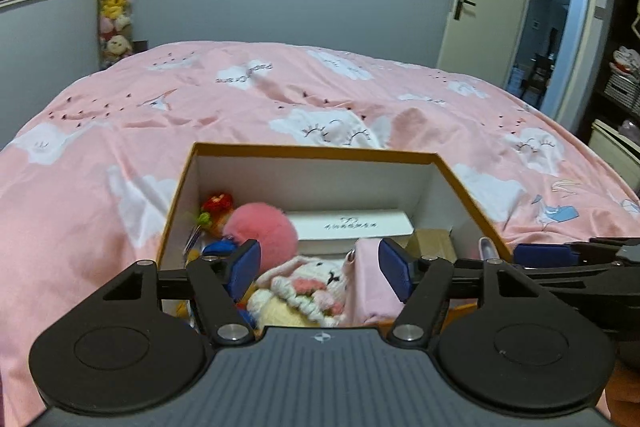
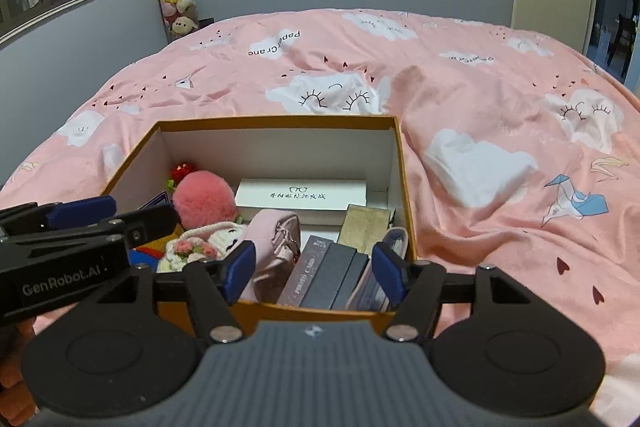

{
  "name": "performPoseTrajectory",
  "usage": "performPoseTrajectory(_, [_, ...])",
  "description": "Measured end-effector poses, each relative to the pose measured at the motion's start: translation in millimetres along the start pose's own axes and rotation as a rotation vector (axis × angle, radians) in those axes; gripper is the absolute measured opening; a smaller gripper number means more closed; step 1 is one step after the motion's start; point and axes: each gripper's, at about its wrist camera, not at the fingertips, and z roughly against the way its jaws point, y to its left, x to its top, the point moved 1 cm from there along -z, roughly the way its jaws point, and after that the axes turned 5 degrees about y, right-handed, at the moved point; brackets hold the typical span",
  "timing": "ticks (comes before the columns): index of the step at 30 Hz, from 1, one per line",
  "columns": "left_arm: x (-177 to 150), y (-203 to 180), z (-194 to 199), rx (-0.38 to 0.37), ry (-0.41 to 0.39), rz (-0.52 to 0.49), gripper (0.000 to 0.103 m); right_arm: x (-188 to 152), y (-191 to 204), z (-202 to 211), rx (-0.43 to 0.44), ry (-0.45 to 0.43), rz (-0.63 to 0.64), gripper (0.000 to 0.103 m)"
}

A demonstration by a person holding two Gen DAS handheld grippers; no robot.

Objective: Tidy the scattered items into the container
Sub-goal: 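Withdraw both tools from the box toward the mirror and lotion tube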

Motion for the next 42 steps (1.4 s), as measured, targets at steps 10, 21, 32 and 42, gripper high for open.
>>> performPoseTrajectory(10, [-21,5,16,0.059,0.025,-0.019,0.077,-22,13,17,0.049,-0.077,0.070,0.086])
performPoseTrajectory(21, [-42,20,17,0.064,0.126,0.007,0.077,-41,29,16,0.098,-0.029,0.125,0.091])
performPoseTrajectory(32, [-62,35,-8,0.133,0.325,0.002,0.077,-61,37,-13,0.044,0.128,0.210,0.094])
performPoseTrajectory(42, [-74,41,-27,0.107,0.466,-0.020,0.073,-71,33,-43,0.054,0.262,0.214,0.065])
